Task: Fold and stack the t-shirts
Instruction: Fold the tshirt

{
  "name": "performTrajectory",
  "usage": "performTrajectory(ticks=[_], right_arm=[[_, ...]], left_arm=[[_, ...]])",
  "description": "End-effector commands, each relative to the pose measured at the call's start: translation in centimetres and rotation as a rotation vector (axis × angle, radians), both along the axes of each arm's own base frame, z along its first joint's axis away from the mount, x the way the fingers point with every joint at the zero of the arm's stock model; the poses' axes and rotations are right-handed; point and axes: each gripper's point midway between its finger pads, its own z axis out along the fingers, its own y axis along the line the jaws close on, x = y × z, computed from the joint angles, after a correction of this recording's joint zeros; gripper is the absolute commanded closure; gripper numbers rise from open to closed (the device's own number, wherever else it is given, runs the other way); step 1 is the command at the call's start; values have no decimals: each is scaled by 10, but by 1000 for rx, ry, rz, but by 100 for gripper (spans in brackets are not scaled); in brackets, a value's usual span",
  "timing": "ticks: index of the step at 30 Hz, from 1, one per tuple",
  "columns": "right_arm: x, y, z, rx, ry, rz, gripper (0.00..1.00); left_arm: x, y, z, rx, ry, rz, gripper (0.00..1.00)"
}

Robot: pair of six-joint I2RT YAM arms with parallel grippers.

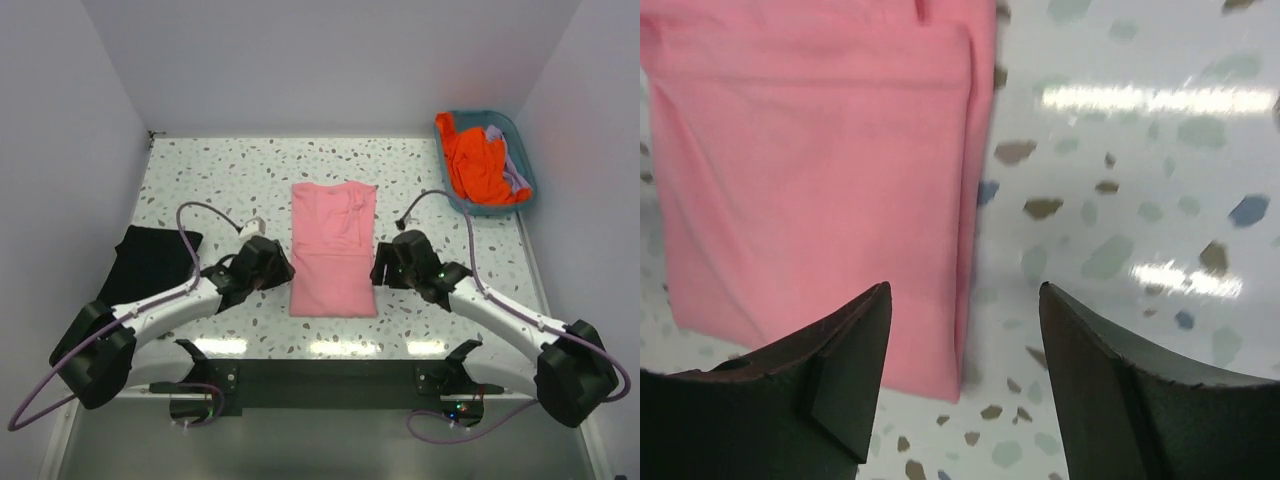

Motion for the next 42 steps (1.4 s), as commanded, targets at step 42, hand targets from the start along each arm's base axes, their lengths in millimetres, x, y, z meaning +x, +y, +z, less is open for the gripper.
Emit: performTrajectory(ticks=[42], right_arm=[[-108,-1,-89,86,179,-66,50]], left_arm=[[-152,13,-103,-21,334,37,50]])
